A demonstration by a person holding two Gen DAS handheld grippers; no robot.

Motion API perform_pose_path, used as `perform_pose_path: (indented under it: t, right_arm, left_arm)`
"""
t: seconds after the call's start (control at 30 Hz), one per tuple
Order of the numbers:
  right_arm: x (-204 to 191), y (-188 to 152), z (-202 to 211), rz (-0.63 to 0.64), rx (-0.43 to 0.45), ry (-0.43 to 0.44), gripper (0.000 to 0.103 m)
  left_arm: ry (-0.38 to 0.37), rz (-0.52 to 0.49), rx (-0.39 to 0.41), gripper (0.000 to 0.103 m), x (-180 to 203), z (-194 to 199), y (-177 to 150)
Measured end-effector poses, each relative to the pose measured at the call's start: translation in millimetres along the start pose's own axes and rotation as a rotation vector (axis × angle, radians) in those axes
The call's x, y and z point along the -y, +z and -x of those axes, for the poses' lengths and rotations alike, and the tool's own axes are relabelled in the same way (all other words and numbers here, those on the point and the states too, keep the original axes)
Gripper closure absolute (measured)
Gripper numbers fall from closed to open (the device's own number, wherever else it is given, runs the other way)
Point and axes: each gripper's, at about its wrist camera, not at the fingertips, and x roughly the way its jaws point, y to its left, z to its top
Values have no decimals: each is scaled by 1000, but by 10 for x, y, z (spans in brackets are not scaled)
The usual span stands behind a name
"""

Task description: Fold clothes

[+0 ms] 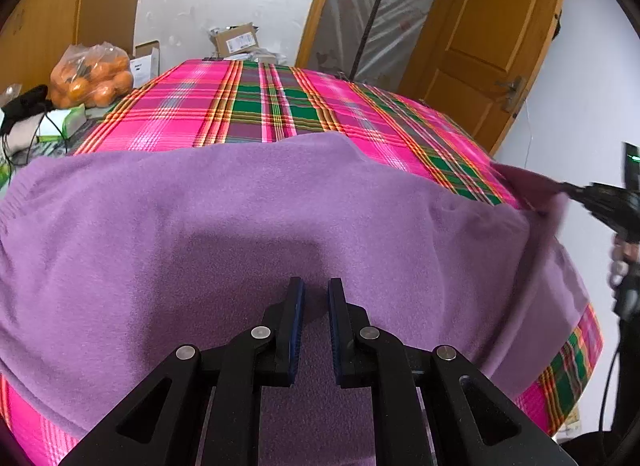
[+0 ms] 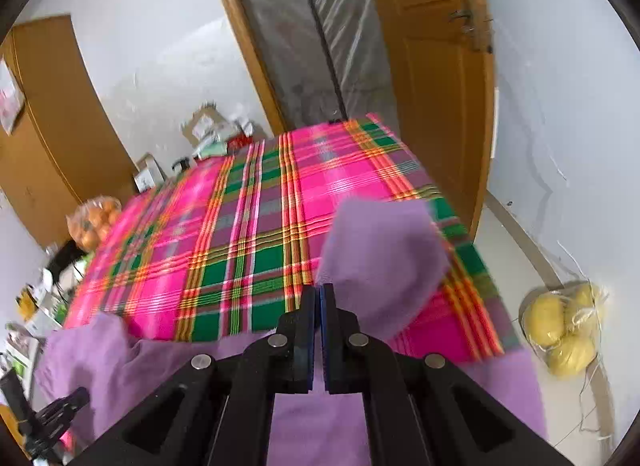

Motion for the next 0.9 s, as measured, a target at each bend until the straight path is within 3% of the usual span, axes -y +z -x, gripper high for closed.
perform_pose_path:
  t: [0.17,0.27,0.4,0.47,0.5,0.63,0.9]
  right_arm:
    - [291,-311,358,-74,15,-19,101]
    - [451,-587,348,-102,-51,-56,100]
    - [629,-806,260,-120,-131,-85,99]
    - [666,-809,291,-118,-116,-89,98]
    - [652,-780,305,-98,-102,-91,97]
    - [463,-698,309,42,-66,-99,73]
    - [-53,-616,-149,406,-104,-150,67]
  left_arm:
    - [-85,-72,25,90,295,160,-14]
    - [-149,-132,19,89,508,192,-33]
    - [-213,-215,-11,79,785,166,-83]
    - [-235,-254,-31,79,921,133,-130]
    - [-242,-269,-38,79,972,121,-150]
    - [-264,-339,-65,78,1208,38,-223]
    - [-273,-468,-122,77,1580,-141,-379]
